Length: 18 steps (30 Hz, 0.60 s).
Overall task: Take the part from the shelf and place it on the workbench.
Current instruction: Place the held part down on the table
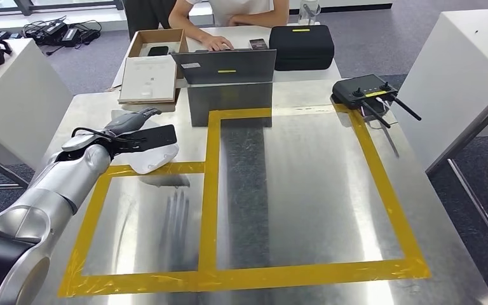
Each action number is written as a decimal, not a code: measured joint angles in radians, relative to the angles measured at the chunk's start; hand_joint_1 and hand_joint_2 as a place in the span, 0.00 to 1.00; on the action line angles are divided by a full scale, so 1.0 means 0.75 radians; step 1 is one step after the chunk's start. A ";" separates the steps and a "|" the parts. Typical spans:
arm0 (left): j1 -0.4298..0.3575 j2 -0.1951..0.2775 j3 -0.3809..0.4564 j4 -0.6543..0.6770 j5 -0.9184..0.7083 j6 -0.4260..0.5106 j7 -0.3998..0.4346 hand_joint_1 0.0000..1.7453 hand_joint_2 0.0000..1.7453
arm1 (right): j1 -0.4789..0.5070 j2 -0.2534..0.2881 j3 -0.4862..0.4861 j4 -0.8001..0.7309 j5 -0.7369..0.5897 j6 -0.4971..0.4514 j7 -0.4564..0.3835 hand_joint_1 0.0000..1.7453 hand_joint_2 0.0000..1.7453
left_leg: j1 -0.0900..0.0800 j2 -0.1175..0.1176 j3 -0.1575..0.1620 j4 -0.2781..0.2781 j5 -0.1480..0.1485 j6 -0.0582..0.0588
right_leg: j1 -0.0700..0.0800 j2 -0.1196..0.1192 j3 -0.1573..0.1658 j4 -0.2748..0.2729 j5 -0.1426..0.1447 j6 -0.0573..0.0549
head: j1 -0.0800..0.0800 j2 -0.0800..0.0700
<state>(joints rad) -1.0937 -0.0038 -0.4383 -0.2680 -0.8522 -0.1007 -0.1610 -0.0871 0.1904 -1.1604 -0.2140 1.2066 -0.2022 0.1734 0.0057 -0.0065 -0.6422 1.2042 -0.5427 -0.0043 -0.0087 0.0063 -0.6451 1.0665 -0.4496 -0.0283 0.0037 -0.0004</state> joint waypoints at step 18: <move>-0.007 -0.010 0.019 -0.002 -0.032 -0.002 -0.015 0.00 0.00 | -0.001 -0.013 -0.001 0.000 0.009 -0.004 0.000 0.00 0.00 | -0.003 0.011 -0.024 -0.213 0.178 0.001 | -0.023 -0.002 0.098 0.014 -0.091 0.082 | 0.010 0.000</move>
<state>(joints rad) -1.0987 -0.0112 -0.4240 -0.2698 -0.8761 -0.1019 -0.1723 -0.0877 0.1803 -1.1612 -0.2137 1.2132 -0.2052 0.1737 0.0035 0.0020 -0.6603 1.0442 -0.4088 -0.0034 -0.0260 0.0048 -0.5716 1.0771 -0.5179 0.0334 0.0109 -0.0004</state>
